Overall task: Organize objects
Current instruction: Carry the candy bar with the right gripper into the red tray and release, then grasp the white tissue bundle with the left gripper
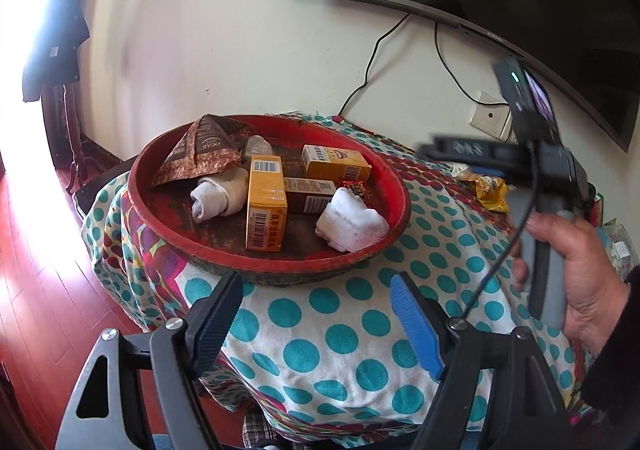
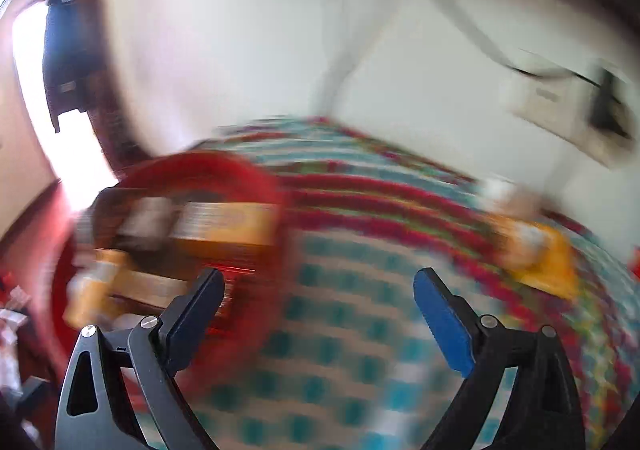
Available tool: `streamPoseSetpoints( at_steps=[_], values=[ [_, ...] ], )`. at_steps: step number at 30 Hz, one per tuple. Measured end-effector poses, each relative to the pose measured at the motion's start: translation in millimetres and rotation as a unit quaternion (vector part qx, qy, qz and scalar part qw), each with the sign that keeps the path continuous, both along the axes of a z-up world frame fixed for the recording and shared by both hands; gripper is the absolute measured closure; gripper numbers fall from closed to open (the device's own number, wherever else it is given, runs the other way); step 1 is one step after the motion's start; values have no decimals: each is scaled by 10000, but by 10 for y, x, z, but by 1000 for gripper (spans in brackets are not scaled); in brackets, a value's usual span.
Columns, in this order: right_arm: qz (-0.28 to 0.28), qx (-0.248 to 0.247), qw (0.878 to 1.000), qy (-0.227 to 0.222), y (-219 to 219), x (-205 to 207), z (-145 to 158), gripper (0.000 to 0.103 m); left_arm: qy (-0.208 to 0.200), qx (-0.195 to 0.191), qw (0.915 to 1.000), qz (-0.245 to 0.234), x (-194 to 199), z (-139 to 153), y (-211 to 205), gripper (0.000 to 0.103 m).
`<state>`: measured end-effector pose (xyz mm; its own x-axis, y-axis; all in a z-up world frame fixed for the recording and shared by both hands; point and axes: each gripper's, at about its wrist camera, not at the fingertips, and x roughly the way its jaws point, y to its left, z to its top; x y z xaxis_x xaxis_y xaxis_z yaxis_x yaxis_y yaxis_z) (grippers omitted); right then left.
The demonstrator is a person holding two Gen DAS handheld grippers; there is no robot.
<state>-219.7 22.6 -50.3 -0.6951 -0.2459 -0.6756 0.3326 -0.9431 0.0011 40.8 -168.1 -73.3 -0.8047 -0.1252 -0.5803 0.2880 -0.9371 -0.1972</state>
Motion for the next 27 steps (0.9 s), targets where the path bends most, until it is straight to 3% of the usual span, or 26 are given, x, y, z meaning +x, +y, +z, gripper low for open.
streamPoseSetpoints(
  at_steps=[5, 10, 15, 19, 21, 25, 27],
  values=[
    [-1330, 592, 9892, -196, 1058, -166, -280, 7, 244, -229, 9994, -115, 23, 61, 106, 25],
    [-2052, 520, 9765, -400, 1858, -322, -417, 6, 118, -367, 9984, -407, -253, 40, 347, 25],
    [-2163, 496, 9743, -396, 2048, -356, -486, 6, 78, -370, 9925, -1161, -1007, 355, 775, 25],
    [-2114, 443, 9760, -269, 2015, -379, -453, 4, 71, -581, 9879, -1436, -1740, 518, 1129, 25],
    [-2071, 533, 9765, -285, 1964, -381, -456, 4, 22, -821, 9830, -1642, -2157, 535, 1358, 25],
    [-2151, 540, 9745, -340, 1981, -408, -472, 0, -220, -900, 9789, -1823, -2843, 461, 1648, 25],
    [-2156, 481, 9744, -412, 2010, -433, -493, 0, -315, -1211, 9749, -1842, -3132, 367, 1810, 25]
  ],
)
